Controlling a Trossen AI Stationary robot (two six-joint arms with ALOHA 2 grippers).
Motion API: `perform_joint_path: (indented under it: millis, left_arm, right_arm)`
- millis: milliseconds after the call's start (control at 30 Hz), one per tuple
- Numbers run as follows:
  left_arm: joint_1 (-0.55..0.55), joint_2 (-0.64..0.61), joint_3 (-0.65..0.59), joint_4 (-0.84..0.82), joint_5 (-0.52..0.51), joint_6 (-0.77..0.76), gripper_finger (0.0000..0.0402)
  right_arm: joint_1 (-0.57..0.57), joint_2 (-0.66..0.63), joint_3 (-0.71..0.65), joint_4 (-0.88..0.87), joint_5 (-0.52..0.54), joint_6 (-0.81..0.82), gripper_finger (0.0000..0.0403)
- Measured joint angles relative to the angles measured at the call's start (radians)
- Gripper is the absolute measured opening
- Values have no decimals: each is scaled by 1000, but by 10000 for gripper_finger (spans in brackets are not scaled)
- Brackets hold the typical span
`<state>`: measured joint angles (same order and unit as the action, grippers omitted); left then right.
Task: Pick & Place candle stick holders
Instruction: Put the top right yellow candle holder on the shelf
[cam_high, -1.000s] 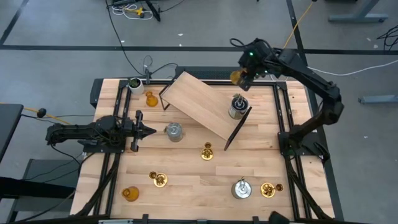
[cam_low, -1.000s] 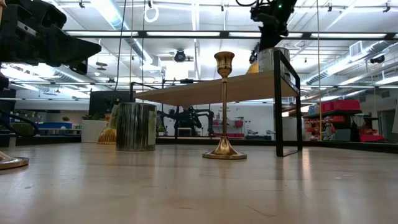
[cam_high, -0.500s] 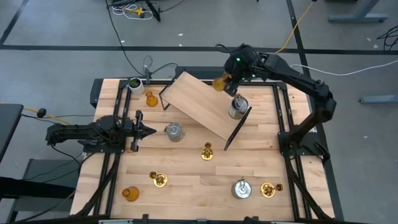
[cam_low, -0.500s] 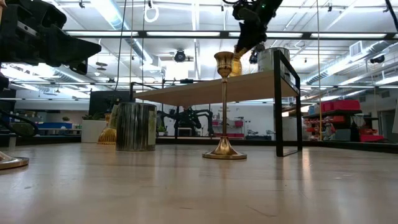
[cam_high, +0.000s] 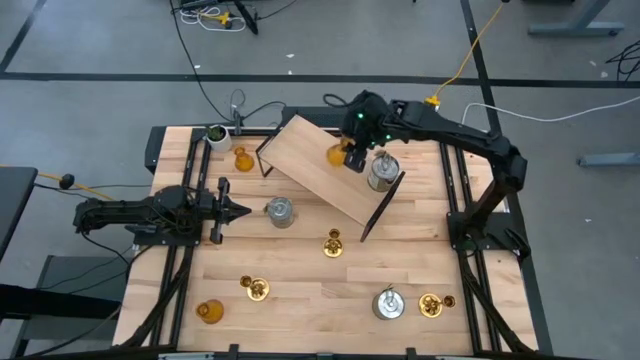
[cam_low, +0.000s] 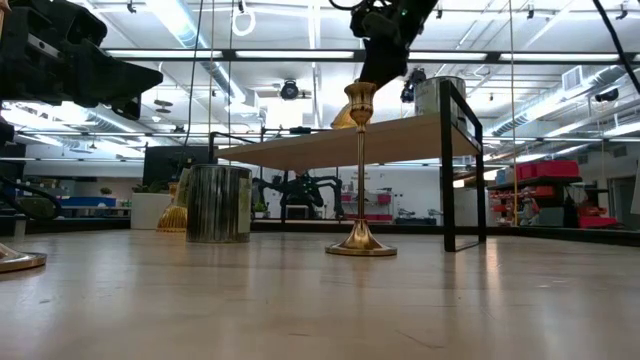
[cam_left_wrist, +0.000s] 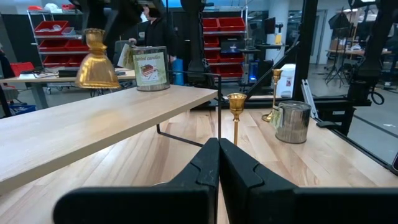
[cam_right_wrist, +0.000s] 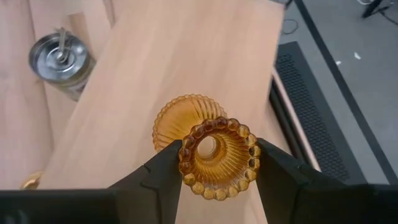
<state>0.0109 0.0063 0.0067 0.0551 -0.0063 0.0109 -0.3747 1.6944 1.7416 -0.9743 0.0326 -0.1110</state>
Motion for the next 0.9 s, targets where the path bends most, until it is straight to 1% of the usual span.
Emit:
perform_joint_path:
  millis: [400, 900]
  left_arm:
    - [0, 0, 0, 0, 0, 0, 12]
    - [0, 0, 0, 0, 0, 0, 12]
  right_arm:
    - [19, 1, 0, -40, 3, 24, 169]
    - [22, 24, 0, -47, 4, 24, 174]
